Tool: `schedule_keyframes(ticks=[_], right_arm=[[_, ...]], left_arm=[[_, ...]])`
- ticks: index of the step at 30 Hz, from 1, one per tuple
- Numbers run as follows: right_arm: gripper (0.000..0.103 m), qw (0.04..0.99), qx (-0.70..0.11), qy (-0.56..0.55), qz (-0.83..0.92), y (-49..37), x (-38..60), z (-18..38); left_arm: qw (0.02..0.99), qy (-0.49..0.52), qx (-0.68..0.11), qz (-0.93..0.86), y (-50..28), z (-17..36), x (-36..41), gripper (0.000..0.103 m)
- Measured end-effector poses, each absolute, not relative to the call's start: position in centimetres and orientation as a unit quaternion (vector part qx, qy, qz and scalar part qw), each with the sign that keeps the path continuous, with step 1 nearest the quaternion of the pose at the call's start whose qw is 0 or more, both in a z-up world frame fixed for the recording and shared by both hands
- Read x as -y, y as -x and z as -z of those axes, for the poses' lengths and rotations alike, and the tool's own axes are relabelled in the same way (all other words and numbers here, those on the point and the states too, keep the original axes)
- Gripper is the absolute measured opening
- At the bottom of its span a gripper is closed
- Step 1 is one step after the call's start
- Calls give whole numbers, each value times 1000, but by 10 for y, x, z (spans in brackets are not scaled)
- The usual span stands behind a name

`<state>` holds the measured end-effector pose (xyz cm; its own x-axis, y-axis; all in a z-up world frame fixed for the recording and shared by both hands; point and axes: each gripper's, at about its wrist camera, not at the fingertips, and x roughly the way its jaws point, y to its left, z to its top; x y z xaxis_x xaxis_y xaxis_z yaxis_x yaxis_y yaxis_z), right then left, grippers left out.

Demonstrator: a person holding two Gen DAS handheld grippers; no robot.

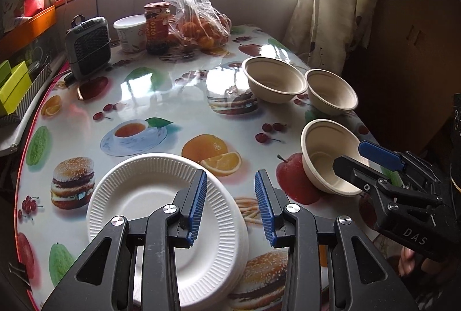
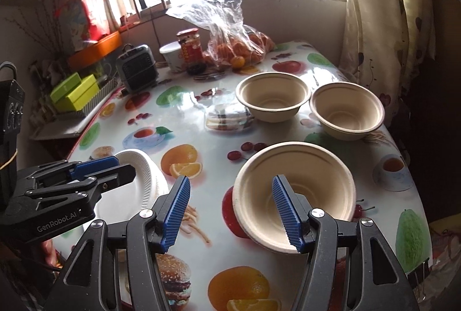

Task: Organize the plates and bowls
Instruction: 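Move both tools forward toward the beige pulp bowls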

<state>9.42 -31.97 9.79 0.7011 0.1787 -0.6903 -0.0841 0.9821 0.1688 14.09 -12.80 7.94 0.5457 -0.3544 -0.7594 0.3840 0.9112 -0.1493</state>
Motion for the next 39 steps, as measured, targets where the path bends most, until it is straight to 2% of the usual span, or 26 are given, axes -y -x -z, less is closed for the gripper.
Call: schedule_keyframes(ticks=[25, 39], right_arm=[[60, 927, -365, -76, -38, -147, 414, -116], [60, 908, -403, -80, -87, -204, 406, -108]], left_arm=[[864, -5, -437, 250, -217, -99, 200, 36], [868, 0, -436, 237, -285, -107, 205, 36]])
